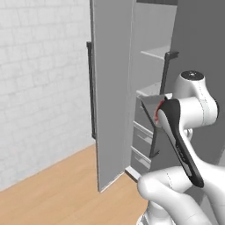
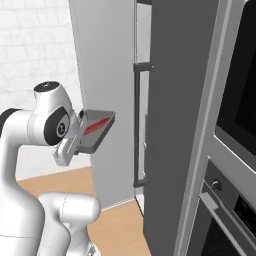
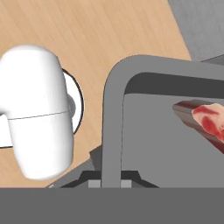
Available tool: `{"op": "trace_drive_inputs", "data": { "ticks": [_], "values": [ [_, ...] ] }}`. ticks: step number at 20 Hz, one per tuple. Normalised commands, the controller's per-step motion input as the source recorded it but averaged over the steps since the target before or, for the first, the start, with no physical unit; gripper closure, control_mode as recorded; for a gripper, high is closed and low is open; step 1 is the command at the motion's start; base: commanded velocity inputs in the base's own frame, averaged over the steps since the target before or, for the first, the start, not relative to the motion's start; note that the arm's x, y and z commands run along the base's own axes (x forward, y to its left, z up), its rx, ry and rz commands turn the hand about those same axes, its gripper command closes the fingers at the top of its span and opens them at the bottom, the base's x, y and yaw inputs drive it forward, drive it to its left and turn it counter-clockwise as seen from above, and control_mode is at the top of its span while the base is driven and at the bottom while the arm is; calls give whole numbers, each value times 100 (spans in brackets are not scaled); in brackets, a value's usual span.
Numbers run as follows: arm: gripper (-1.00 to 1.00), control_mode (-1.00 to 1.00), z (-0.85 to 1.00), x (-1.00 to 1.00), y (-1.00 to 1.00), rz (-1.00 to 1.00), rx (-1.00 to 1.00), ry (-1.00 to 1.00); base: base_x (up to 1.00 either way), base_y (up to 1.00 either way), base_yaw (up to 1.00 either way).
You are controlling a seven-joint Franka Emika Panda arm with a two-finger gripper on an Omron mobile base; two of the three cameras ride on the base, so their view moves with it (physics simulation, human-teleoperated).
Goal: Take the meat container that has the steak and place it on the second highest rack of the freezer. Then take the vegetable container that has the tomato and cucumber and place it on the highest rack of the freezer.
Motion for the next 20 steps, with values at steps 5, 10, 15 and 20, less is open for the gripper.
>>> {"op": "trace_drive_inputs", "data": {
  "ticks": [5,10,15,20],
  "values": [
    [100,100,0,0,0,0,0,0,57,44,-35],
    [100,100,0,0,0,0,0,0,40,50,-36],
    [100,100,0,0,0,0,0,0,35,36,-41],
    [100,100,0,0,0,0,0,0,33,56,-36]
  ]
}}
